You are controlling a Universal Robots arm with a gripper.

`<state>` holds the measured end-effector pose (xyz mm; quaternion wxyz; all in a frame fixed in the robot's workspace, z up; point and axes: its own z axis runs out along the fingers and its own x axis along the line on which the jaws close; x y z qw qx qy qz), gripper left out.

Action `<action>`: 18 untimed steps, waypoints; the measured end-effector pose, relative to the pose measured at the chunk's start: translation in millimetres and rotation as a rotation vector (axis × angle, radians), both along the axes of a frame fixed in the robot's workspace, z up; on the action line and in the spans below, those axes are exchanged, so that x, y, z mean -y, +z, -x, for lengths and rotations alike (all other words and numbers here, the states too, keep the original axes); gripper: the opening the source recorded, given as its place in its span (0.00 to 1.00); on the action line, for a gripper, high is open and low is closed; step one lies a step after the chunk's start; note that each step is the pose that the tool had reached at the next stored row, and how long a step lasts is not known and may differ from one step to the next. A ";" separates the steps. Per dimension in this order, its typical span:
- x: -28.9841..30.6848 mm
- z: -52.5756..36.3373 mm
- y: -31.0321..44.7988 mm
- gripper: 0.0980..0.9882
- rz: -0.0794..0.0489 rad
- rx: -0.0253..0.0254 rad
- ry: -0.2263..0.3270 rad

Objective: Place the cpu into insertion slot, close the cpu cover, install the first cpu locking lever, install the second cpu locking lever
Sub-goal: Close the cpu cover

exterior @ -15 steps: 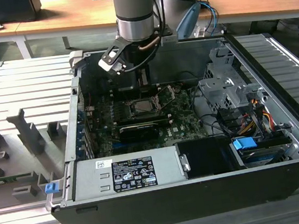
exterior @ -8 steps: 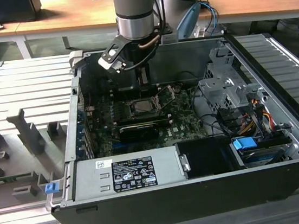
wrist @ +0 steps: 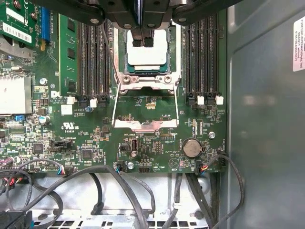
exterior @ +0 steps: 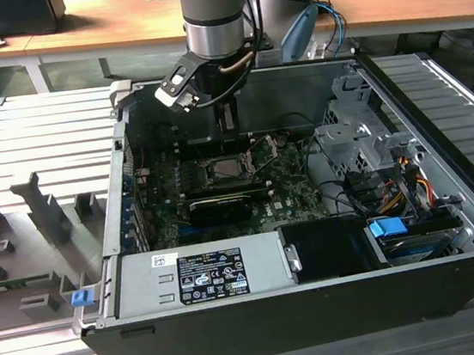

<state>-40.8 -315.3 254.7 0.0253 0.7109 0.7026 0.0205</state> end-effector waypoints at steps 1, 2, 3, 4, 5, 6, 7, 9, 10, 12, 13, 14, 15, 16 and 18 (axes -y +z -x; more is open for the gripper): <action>-0.1 0.0 0.4 0.01 0.000 -0.0001 0.000; -0.2 0.0 1.1 0.01 0.001 -0.0001 0.000; -0.3 0.0 1.6 0.01 0.001 -0.0001 0.000; -0.5 0.0 2.6 0.01 0.001 -0.0001 0.000; -0.9 0.0 5.8 0.01 0.002 -0.0001 0.000; -1.2 0.0 8.1 0.01 0.002 0.0000 0.000; -1.3 0.0 8.9 0.01 0.003 -0.0001 0.000; -1.3 0.0 9.4 0.01 0.003 -0.0001 0.000; -1.3 0.1 9.7 0.01 0.003 -0.0002 0.000; -1.4 0.0 10.2 0.01 0.003 -0.0001 0.000; -1.4 0.0 10.5 0.01 0.003 -0.0001 0.000; -1.5 0.0 10.8 0.01 0.003 0.0000 0.000; -1.5 0.0 11.0 0.01 0.003 -0.0001 0.000; -1.6 0.0 11.4 0.01 0.004 -0.0001 0.000; -1.7 0.0 12.4 0.01 0.004 -0.0001 0.000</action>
